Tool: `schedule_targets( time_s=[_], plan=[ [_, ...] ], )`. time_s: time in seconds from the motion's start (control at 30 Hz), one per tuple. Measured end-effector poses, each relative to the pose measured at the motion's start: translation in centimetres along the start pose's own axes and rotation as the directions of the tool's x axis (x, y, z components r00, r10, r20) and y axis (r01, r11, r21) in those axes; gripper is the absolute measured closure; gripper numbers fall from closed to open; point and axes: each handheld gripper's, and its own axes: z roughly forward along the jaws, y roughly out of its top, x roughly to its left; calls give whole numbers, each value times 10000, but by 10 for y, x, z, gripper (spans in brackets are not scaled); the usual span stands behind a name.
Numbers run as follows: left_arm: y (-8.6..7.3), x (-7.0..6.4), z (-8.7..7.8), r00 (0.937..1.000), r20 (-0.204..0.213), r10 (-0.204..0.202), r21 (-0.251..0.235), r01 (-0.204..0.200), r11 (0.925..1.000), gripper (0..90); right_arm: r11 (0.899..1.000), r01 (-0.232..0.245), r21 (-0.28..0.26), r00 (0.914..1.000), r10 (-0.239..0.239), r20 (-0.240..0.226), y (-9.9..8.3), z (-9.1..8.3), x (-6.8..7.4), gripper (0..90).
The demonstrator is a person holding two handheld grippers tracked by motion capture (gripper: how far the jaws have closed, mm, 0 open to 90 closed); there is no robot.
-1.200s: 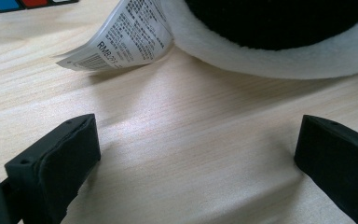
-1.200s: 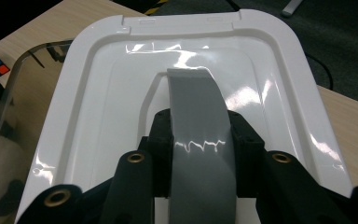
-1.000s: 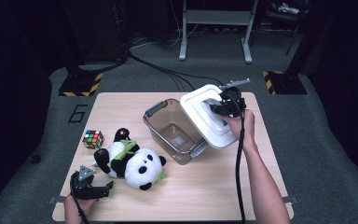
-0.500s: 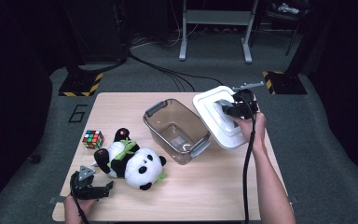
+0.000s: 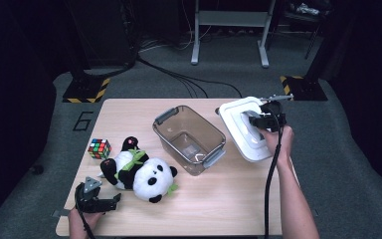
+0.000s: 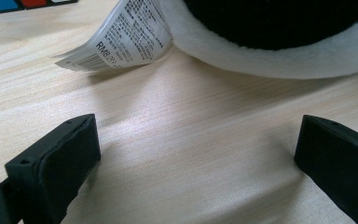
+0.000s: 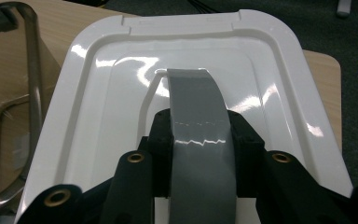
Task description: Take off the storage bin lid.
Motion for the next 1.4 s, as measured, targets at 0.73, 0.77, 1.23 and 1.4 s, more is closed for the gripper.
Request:
schedule_targets(
  time_s=[0.73,0.77,1.23,1.4],
  plan=[
    [1,1,-2,9999,75,75,188,-77,9998,1,9872,-1462,640,9873,1416,721,-46,52,-26,664],
    [1,1,-1,10000,56,67,145,-68,9999,1,9871,-1466,645,9872,1419,721,-48,53,-27,665],
    [0,0,-1,10000,26,55,89,-55,9999,1,9693,-2332,783,9669,2226,1244,-75,75,-34,664],
    [0,0,-1,10000,28,51,88,-51,9999,1,9614,-2658,712,9561,2535,1472,-80,79,-36,664]
  ],
)
